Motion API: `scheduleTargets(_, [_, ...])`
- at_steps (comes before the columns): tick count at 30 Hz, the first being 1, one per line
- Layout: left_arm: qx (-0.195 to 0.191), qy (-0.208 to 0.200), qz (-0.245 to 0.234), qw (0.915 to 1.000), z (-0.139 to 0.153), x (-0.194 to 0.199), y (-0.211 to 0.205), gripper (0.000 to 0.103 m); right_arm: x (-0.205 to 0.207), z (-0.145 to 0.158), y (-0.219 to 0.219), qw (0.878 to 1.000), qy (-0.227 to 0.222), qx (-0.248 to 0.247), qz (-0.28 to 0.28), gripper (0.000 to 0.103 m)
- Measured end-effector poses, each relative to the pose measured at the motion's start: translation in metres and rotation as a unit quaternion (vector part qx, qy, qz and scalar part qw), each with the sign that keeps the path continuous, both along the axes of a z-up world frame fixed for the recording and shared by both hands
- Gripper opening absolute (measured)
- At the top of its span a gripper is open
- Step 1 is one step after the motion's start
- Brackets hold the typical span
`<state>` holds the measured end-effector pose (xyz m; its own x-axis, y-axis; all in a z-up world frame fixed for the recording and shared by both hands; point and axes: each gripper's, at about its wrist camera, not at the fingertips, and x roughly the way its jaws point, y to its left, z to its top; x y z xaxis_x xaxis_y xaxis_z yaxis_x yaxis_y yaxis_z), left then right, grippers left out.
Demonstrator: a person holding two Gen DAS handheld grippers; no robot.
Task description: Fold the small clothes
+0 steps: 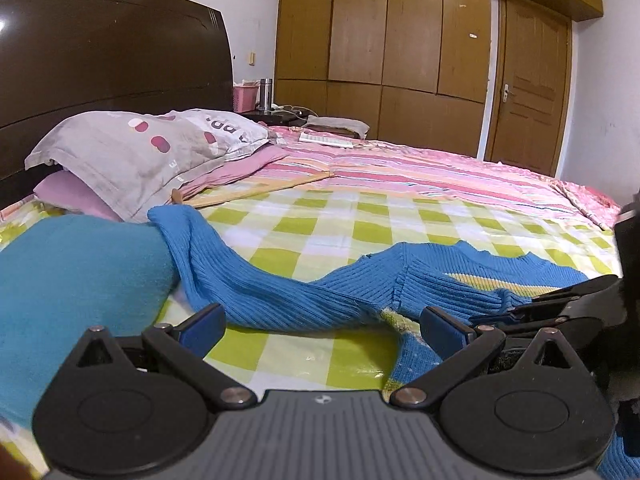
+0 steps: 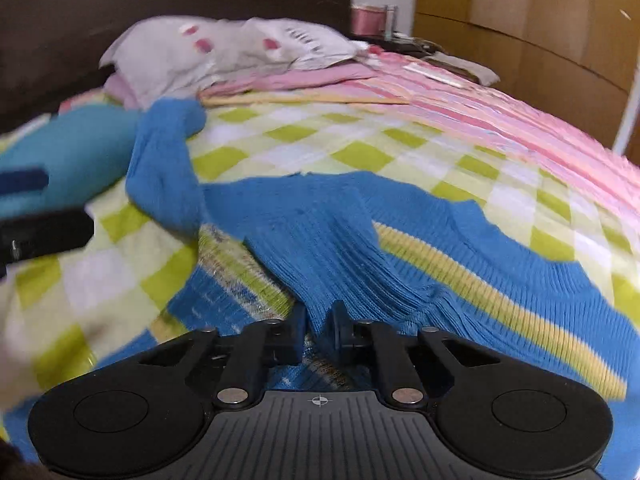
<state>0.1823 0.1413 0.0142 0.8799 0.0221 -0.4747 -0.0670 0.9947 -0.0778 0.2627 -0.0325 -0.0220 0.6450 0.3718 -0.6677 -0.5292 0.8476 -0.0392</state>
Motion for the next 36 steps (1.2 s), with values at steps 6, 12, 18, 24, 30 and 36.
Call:
scheduleTargets(6, [0.001, 0.006, -0.003, 1.0, -0.002, 0.001, -0.003, 0.103, -0.025, -0.001, 0.005, 0.999, -0.007, -0.009, 0.04, 0.015])
scheduleTargets(12, [0.001, 0.009, -0.008, 0.9999, -0.003, 0.002, -0.006, 0.103, -0.021, 0.027, -0.033, 0.997, -0.002, 0.074, 0.004, 0.021])
scheduleTargets(18, [0.005, 0.011, -0.018, 0.9998, -0.006, 0.006, -0.013, 0.103, 0.017, 0.021, -0.049, 0.999, -0.008, 0.003, -0.051, 0.028])
scheduleTargets(24, [0.011, 0.013, -0.022, 0.9996, -0.008, 0.008, -0.014, 0.103, 0.027, 0.005, -0.055, 0.996, 0.008, -0.027, -0.081, 0.007])
scheduleTargets(30, [0.016, 0.011, -0.017, 0.9997, -0.009, 0.011, -0.014, 0.103, 0.03, 0.004, -0.053, 0.996, 0.019, -0.031, -0.082, 0.009])
scheduleTargets(36, [0.008, 0.016, 0.019, 0.9997, -0.01, 0.02, 0.004, 0.103, 0.014, 0.023, -0.043, 0.998, -0.007, -0.023, -0.064, 0.016])
